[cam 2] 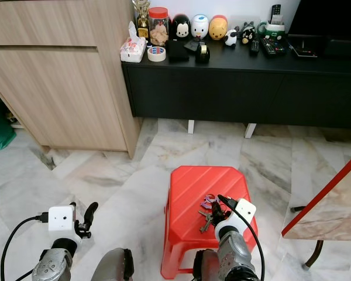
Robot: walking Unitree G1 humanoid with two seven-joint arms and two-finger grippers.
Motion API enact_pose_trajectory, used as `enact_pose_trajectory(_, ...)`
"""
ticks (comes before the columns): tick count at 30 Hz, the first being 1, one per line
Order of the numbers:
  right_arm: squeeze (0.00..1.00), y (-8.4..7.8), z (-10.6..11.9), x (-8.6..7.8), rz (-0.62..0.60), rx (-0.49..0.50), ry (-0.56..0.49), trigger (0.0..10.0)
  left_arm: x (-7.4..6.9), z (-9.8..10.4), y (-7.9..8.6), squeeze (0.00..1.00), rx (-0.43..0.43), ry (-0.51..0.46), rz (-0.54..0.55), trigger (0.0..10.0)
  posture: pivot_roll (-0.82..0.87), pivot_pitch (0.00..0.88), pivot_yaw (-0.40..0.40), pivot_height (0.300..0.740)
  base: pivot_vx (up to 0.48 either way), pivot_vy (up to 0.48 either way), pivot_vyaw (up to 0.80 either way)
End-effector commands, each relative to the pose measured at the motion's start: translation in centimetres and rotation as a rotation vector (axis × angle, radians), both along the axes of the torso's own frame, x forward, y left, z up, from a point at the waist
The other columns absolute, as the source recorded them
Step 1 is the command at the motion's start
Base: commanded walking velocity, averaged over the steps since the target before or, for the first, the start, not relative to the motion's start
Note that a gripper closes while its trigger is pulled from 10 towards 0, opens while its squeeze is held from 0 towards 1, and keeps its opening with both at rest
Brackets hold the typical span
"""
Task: Hang keys on a hook
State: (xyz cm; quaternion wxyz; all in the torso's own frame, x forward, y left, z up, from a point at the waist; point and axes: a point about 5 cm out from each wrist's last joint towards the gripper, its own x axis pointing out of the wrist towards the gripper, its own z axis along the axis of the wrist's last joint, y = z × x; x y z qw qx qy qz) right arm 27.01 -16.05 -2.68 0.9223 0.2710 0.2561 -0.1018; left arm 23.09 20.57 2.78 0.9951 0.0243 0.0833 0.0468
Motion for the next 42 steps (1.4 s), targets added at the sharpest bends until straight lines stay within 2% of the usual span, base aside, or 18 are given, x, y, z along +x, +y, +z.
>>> enact_pose_trajectory(1, 0.00, 0.09, -0.18, -0.07, -0.014, 0.024, 0.024, 10.0, -0.49, -0.19, 0.28, 0.00, 0.018, 0.019, 0.002, 10.0, 0.11, 0.131, -0.019, 0.607, 0.000, 0.000, 0.00)
enact_pose_trajectory(6, 0.00, 0.14, -0.17, 0.04, 0.009, 0.020, 0.039, 10.0, -0.66, -0.18, 0.45, 0.00, 0.021, 0.022, 0.005, 10.0, 0.11, 0.139, -0.019, 0.607, 0.000, 0.000, 0.00)
enact_pose_trajectory(12, 0.00, 0.17, -0.73, -0.44, 0.041, -0.003, 0.105, 10.0, -0.90, -0.10, 0.55, 0.00, 0.024, 0.024, 0.007, 10.0, 0.11, 0.150, -0.019, 0.607, 0.000, 0.000, 0.00)
enact_pose_trajectory(21, 0.00, 0.45, -0.87, -0.54, 0.075, -0.019, 0.123, 9.9, -1.05, 0.14, 0.58, 0.00, 0.030, 0.021, 0.003, 10.0, 0.12, 0.157, -0.018, 0.607, 0.000, 0.000, 0.00)
enact_pose_trajectory(22, 0.00, 0.61, -0.84, -0.50, 0.080, -0.018, 0.121, 0.4, -1.02, 0.22, 0.54, 0.00, 0.032, 0.019, 0.001, 10.0, 0.12, 0.153, -0.018, 0.607, 0.000, 0.000, 0.00)
enact_pose_trajectory(24, 0.00, 0.71, -0.81, -0.47, 0.082, -0.017, 0.119, 0.0, -1.01, 0.26, 0.52, 0.00, 0.033, 0.019, 0.000, 10.0, 0.12, 0.153, -0.018, 0.607, 0.000, 0.000, 0.00)
enact_pose_trajectory(42, 0.00, 0.90, -0.93, -0.64, 0.090, -0.021, 0.117, 0.0, -1.02, 0.45, 0.07, 0.00, 0.056, 0.016, -0.022, 10.0, 0.13, 0.144, -0.016, 0.607, 0.000, 0.000, 0.00)
